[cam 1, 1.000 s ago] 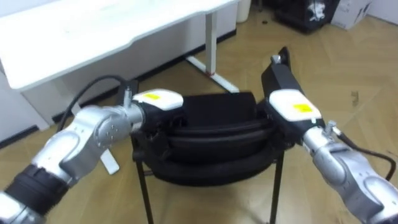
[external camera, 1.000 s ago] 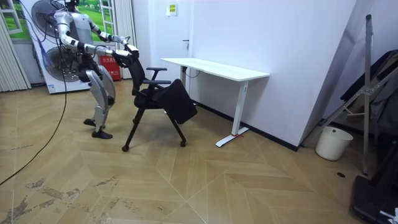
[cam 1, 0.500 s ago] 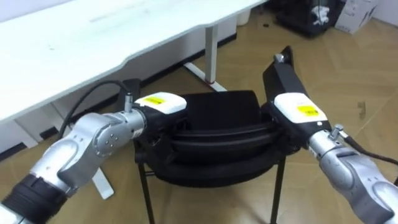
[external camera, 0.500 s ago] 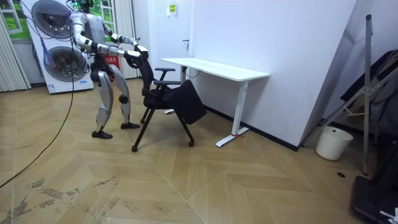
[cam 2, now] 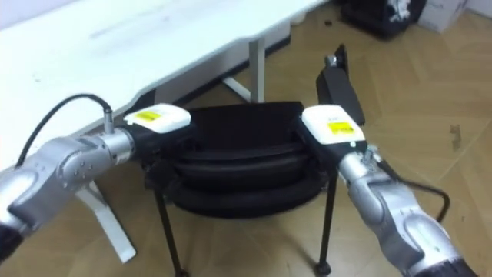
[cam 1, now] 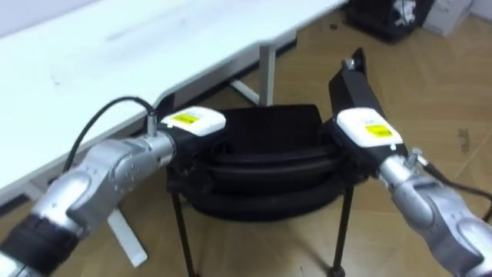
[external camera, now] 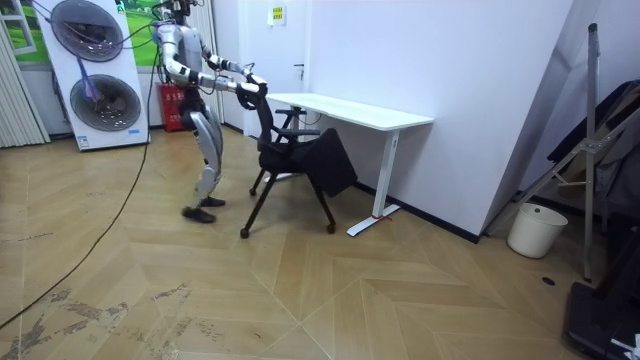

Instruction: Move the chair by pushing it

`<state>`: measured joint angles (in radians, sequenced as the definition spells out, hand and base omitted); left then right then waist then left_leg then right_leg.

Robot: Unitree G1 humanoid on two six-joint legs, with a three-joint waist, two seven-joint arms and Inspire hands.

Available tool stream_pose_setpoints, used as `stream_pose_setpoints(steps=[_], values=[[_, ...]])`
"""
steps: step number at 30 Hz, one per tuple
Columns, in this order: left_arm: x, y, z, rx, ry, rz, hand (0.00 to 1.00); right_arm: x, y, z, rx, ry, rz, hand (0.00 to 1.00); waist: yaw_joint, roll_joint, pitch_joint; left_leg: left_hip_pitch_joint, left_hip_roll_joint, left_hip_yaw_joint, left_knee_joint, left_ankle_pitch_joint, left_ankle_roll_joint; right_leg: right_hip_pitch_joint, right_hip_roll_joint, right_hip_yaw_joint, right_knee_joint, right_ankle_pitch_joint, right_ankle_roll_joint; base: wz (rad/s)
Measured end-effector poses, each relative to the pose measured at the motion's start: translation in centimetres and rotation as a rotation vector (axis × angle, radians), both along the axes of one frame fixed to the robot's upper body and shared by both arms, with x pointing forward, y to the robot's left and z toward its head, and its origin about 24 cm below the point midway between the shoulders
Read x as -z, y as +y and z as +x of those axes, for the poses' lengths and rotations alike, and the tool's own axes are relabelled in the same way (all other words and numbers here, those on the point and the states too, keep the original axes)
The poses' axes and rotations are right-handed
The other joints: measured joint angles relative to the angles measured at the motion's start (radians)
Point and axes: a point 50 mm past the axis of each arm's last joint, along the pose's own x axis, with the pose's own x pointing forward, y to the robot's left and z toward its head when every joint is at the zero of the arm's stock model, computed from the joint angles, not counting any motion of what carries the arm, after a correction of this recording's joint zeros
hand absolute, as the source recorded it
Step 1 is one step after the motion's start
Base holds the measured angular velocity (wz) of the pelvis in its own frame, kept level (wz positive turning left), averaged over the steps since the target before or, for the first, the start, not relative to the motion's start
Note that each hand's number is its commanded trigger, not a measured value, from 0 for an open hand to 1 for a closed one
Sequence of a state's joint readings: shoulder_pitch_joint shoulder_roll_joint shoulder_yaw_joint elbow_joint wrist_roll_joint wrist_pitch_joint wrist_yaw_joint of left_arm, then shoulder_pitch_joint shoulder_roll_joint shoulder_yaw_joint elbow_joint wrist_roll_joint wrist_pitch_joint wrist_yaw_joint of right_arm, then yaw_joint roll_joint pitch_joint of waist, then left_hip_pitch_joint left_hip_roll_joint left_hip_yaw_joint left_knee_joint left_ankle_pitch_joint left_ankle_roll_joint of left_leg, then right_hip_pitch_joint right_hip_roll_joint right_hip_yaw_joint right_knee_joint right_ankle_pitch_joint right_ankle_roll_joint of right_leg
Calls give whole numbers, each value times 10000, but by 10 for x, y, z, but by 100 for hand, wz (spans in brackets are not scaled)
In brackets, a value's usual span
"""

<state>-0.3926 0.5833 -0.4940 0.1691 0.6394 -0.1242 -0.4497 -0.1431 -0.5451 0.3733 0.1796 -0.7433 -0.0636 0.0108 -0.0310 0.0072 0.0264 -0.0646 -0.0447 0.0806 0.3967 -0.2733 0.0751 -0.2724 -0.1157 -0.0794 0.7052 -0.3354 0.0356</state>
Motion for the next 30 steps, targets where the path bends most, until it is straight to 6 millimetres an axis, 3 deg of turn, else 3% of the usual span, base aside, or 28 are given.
stream_pose_setpoints(steps=[1,2,3,5,7,11,13,15,18,19,20,21,22,24,25,26,27,28,29,30], values=[[1,2,-1,-58,4,23,100,0,3,-1,-134,81,6,100,-90,-12,7,179,53,-346,-40,-59,-175,-57,90,261,-1314,439,-2,74],[2,3,-1,-96,39,32,100,0,3,-1,-186,119,-29,100,-133,-9,16,246,105,-503,11,-134,-274,-88,153,457,-1814,956,31,85],[3,6,-2,-136,68,57,100,-1,5,-1,-293,173,-43,100,-205,1,-48,208,187,-890,214,-327,-512,87,294,486,-2054,1625,5,79],[0,5,-1,-106,-111,-51,100,-7,5,0,-270,83,-120,100,-210,164,-87,62,476,-1461,294,-365,-826,334,391,-505,-2165,1621,-632,85],[-2,4,0,-103,-347,-187,100,-10,3,3,-199,45,-153,100,-177,167,-90,68,743,-1577,117,-306,-1015,513,521,-943,-2182,1475,-872,60],[-5,6,2,-286,-616,-336,100,-18,3,11,-254,142,-395,100,-152,157,-87,81,1082,-1692,-67,-163,-1303,791,652,-1615,-2211,1136,-1170,52],[-3,8,0,-391,-695,-359,100,-17,5,11,-273,239,-358,100,-124,148,-85,160,1337,-1622,-130,-76,-1522,1091,696,-2181,-2198,964,-1288,62],[-2,5,0,-384,-780,-277,100,-15,5,10,-288,365,-350,100,-197,144,-83,150,1619,-1264,-196,44,-1706,1362,700,-3009,-2236,949,-1304,82],[1,3,1,-446,-832,-191,100,-13,4,9,-256,630,-341,100,-366,21,-74,55,2041,-245,-144,231,-1869,1895,679,-4118,-2463,744,-1431,93],[3,3,1,-529,-764,-271,100,-11,5,9,-225,693,-328,100,-508,16,-74,-17,2094,-225,-88,269,-1895,2160,602,-4874,-2620,604,-1488,102],[4,2,1,-541,-765,-269,100,-11,5,9,-203,703,-359,100,-553,9,-76,-84,2109,-148,-12,305,-1905,2312,537,-5321,-2729,515,-1529,100],[6,0,1,-627,-769,-326,100,-12,4,10,-157,668,-426,100,-572,9,-83,-228,2130,173,238,368,-1860,2579,429,-6061,-2993,322,-1697,88],[9,-2,1,-734,-729,-355,100,-11,3,10,-118,689,-451,100,-593,58,-99,-392,2194,365,477,467,-1755,2775,393,-6639,-3164,285,-1701,82],[12,-4,-2,-759,-627,-393,100,-9,2,9,-93,834,-515,100,-603,42,-95,-579,2200,590,722,624,-1617,3083,385,-7291,-3432,246,-1629,80],[14,-4,-3,-758,-549,-426,100,-8,0,7,-68,974,-532,100,-593,22,-116,-689,2113,624,680,690,-1538,3179,371,-7437,-3392,92,-1319,76],[16,-4,-4,-762,-501,-435,100,-7,0,7,-64,1047,-536,100,-549,32,-131,-696,2070,609,557,735,-1527,3171,369,-7350,-3263,-22,-907,61],[19,-3,-7,-821,-375,-444,100,-4,-1,5,-32,1233,-580,100,-471,94,-194,-720,2097,371,340,931,-1539,2941,521,-6054,-2788,-128,242,49],[20,0,-8,-833,-293,-427,100,-3,4,4,-205,1329,-513,100,-445,-148,-273,-931,1874,93,520,1243,-1523,2386,537,-3756,-1904,-452,-145,52],[17,3,-8,-846,-324,-348,100,-5,6,4,-358,1292,-507,100,-418,-307,-310,-1154,1667,124,788,1253,-1569,2130,500,-3308,-1490,-685,-450,46],[20,5,-11,-971,-297,-285,100,-8,6,2,-492,1341,-563,100,-288,-335,-374,-1442,1561,48,924,1211,-1620,1962,370,-3325,-1252,-866,-834,7]])
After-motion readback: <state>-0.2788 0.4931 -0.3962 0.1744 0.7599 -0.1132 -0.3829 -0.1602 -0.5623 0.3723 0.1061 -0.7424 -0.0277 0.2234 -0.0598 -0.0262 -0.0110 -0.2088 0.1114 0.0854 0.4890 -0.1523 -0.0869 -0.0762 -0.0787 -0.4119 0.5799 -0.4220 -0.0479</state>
